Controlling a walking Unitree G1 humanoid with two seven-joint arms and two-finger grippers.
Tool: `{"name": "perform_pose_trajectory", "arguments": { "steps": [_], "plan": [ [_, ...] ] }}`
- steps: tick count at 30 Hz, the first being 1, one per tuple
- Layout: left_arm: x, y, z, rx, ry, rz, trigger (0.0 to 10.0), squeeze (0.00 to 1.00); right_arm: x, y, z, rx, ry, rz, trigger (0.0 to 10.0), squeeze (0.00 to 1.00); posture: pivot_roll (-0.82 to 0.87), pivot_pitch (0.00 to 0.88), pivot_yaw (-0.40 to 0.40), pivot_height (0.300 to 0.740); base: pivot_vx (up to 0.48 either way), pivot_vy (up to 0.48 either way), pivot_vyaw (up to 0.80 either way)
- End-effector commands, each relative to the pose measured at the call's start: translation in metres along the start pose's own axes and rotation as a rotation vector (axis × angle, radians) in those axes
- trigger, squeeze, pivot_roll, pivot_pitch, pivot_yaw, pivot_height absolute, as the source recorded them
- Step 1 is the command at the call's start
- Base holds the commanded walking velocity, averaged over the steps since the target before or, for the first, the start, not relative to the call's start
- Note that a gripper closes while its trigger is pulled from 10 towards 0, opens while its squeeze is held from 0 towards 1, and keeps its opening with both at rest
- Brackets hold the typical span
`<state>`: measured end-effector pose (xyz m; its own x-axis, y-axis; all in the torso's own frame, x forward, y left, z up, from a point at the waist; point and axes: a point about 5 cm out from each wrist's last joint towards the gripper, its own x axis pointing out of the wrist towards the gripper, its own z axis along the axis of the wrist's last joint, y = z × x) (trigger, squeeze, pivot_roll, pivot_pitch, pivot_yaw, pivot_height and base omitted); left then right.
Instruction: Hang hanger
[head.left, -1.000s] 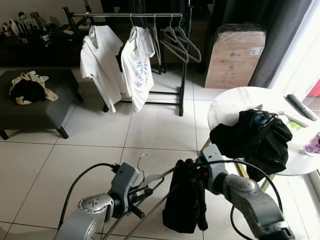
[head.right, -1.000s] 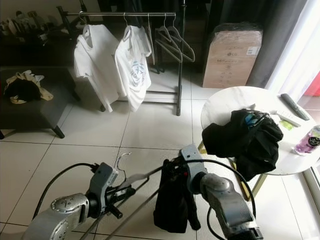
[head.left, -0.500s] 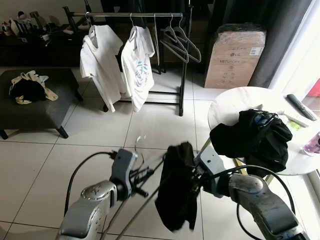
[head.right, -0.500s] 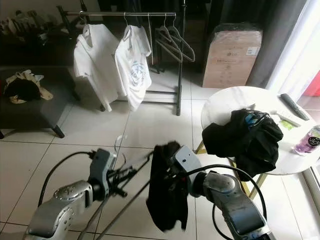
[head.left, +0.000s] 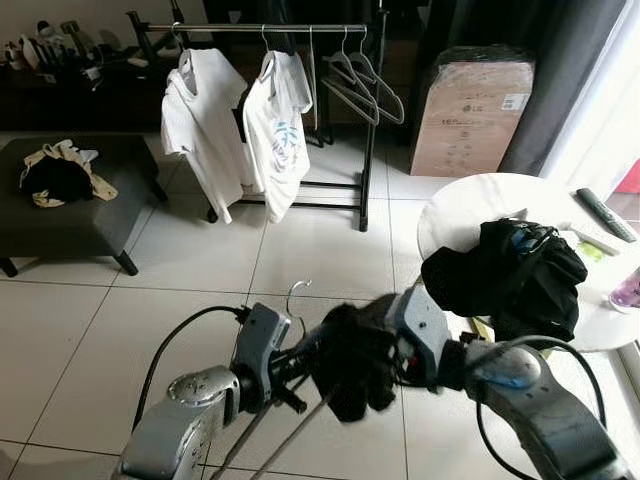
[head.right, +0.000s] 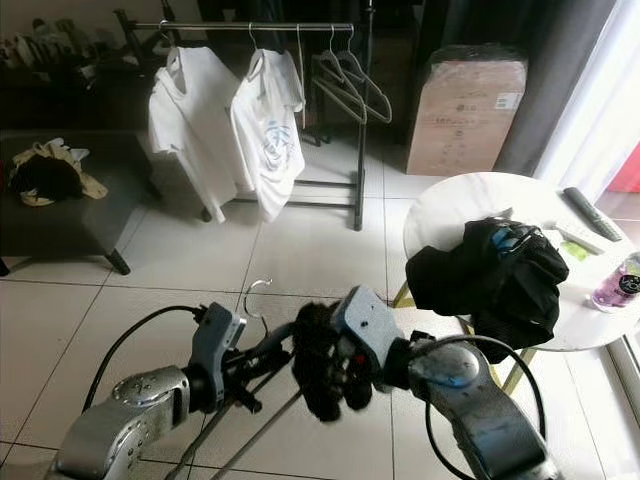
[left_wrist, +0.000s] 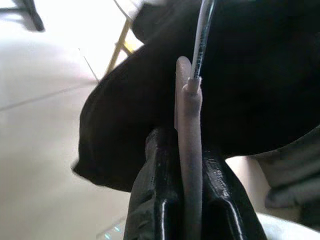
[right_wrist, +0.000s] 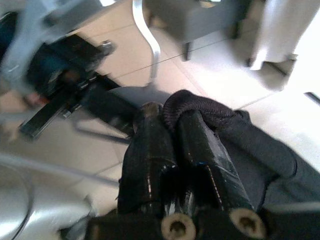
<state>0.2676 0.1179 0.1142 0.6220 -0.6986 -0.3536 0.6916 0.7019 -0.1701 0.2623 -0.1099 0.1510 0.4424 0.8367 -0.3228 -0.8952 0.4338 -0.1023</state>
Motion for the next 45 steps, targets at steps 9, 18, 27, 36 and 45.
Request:
{"name": "perform_pose_trajectory", "arguments": {
  "steps": [9, 18, 27, 36, 45],
  "plan": [
    [-0.006, -0.001, 0.013, 0.037, -0.067, -0.035, 10.0, 0.00, -0.001, -0.006, -0.002, -0.185, 0.137, 0.012, 10.0, 0.00, 0.00, 0.187, 0.011, 0.740, 0.000, 0.000, 0.00],
    [0.005, 0.000, 0.026, 0.058, -0.158, 0.039, 10.0, 0.00, -0.014, 0.019, 0.026, -0.162, -0.024, 0.222, 10.0, 0.00, -0.01, 0.189, 0.010, 0.740, 0.000, 0.000, 0.00],
    [0.013, 0.005, 0.028, 0.049, -0.167, 0.136, 10.0, 0.00, -0.017, 0.028, 0.010, -0.192, 0.078, 0.278, 10.0, 0.00, 0.00, 0.186, 0.011, 0.740, 0.000, 0.000, 0.00],
    [0.011, 0.005, 0.023, 0.054, -0.140, 0.126, 10.0, 0.00, -0.005, -0.042, -0.019, -0.279, 0.310, -0.263, 10.0, 0.00, 0.00, 0.181, 0.009, 0.740, 0.000, 0.000, 0.00],
    [-0.007, 0.006, 0.007, 0.118, -0.010, 0.047, 10.0, 0.00, 0.001, -0.065, -0.008, -0.203, 0.255, -0.534, 10.0, 0.00, 0.01, 0.173, 0.012, 0.740, 0.000, 0.000, 0.00]
  ]
}}
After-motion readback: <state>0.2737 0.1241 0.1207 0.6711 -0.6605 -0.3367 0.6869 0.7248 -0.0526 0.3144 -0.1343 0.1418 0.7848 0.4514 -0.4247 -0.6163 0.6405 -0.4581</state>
